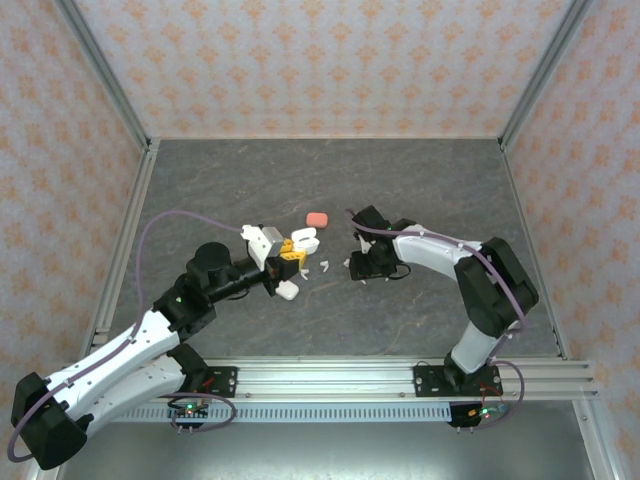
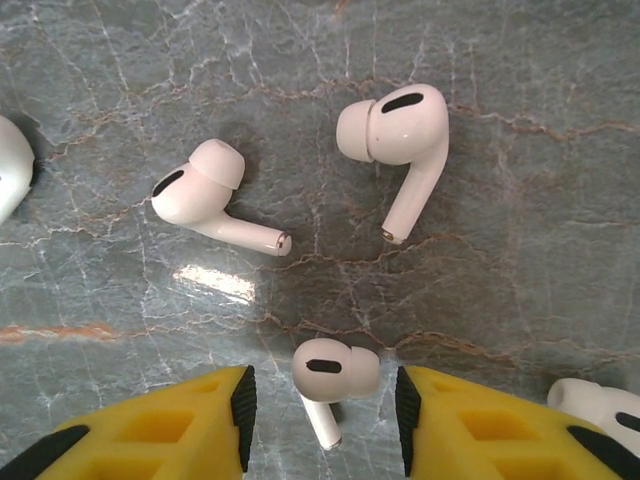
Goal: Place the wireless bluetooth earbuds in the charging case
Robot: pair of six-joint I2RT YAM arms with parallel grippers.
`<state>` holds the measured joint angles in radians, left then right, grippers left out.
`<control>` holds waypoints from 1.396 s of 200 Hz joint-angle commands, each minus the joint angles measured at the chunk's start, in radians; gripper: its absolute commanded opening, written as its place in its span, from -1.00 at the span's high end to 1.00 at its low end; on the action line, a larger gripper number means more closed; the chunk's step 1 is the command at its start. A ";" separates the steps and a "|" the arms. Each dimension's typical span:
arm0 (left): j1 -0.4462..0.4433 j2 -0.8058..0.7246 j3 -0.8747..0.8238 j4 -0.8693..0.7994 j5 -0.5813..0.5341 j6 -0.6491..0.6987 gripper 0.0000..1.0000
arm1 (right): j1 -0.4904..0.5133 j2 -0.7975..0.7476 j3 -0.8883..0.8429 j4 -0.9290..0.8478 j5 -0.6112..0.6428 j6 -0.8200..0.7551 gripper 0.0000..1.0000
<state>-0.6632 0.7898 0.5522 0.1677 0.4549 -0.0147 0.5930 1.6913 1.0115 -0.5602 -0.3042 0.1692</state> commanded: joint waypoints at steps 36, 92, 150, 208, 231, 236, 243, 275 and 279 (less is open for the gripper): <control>-0.007 -0.003 0.001 0.004 -0.018 0.025 1.00 | 0.008 0.040 0.019 0.005 0.025 0.014 0.18; -0.007 -0.004 0.000 0.004 -0.016 0.025 1.00 | 0.010 0.063 0.018 0.024 0.024 0.018 0.28; -0.007 -0.003 -0.003 0.004 -0.016 0.020 1.00 | 0.010 0.049 0.014 0.037 0.019 0.017 0.45; -0.007 0.020 -0.028 0.097 -0.015 -0.021 1.00 | 0.010 -0.166 -0.043 0.134 -0.004 0.055 0.47; -0.007 0.043 -0.032 0.149 -0.018 -0.036 1.00 | 0.010 -0.305 -0.056 0.187 -0.014 0.081 0.47; -0.007 0.050 -0.032 0.160 -0.019 -0.037 1.00 | 0.011 -0.335 -0.060 0.203 -0.018 0.089 0.47; -0.007 0.058 -0.031 0.174 -0.021 -0.039 1.00 | 0.010 -0.379 -0.065 0.224 -0.022 0.101 0.47; -0.007 0.106 -0.014 0.233 -0.021 -0.045 1.00 | 0.010 -0.566 -0.103 0.371 -0.057 0.172 0.47; -0.007 0.114 -0.012 0.241 -0.018 -0.046 1.00 | 0.010 -0.588 -0.109 0.390 -0.061 0.183 0.47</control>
<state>-0.6636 0.8780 0.5282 0.2958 0.4541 -0.0460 0.5980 1.2068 0.9417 -0.3115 -0.3325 0.2771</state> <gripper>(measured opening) 0.194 0.267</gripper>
